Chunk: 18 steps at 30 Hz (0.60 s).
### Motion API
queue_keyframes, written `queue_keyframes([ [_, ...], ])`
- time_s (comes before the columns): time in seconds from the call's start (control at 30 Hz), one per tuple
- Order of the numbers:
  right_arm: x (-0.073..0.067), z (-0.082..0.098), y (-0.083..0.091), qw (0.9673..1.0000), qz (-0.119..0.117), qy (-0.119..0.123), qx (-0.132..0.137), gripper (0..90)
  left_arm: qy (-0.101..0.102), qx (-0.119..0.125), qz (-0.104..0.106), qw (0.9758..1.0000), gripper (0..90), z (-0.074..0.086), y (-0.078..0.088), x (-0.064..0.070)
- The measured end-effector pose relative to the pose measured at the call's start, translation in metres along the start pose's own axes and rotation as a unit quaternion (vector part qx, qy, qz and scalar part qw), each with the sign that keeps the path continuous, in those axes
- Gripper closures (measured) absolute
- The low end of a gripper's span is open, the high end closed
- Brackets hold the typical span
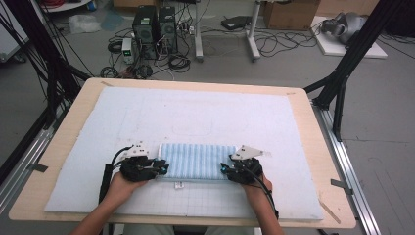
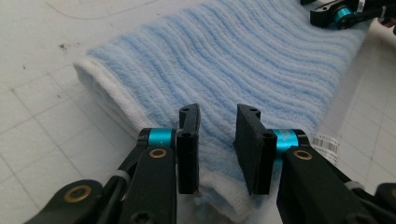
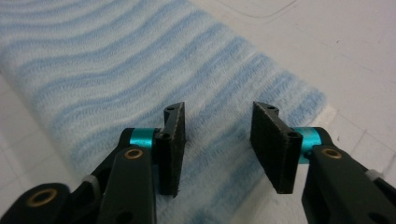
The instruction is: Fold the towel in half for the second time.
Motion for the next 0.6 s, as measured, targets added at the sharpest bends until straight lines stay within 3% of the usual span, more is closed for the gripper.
queue_keyframes([
  [0.2, -0.005, 0.011, 0.009, 0.9994, 0.006, 0.034, -0.004, 49.5, -0.018, -0.008, 0.005, 0.9998, 70.2, 0.009, 0.007, 0.011],
  [0.3, -0.006, 0.013, 0.014, 0.9993, 0.004, 0.036, -0.003, 46.5, -0.006, -0.005, 0.006, 1.0, 67.9, 0.007, 0.01, 0.01],
  [0.37, -0.004, 0.012, 0.017, 0.9997, -0.001, 0.026, 0.0, 44.5, 0.006, 0.011, 0.002, 0.9999, 62.6, 0.0, 0.012, 0.006],
  [0.43, 0.0, 0.007, 0.02, 0.9996, -0.014, 0.006, 0.025, 44.8, 0.017, 0.032, -0.004, 0.9993, 60.9, -0.008, 0.014, -0.002],
  [0.53, 0.01, -0.004, 0.021, 0.9983, -0.017, -0.02, 0.053, 53.2, 0.028, 0.044, -0.011, 0.9986, 60.4, -0.021, 0.012, -0.017],
  [0.6, 0.015, -0.011, 0.017, 0.998, -0.011, -0.029, 0.054, 62.1, 0.04, 0.048, -0.021, 0.9978, 61.0, -0.027, 0.006, -0.028],
])
Point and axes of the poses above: each handheld gripper's, and its own axes: y roughly backward along the jaws, z roughly out of its underside, x roughly to its right, the point moved 3 cm from there along -y, roughly forward along the jaws, and after that the axes turned 2 degrees about -x, right-handed, at the moved point
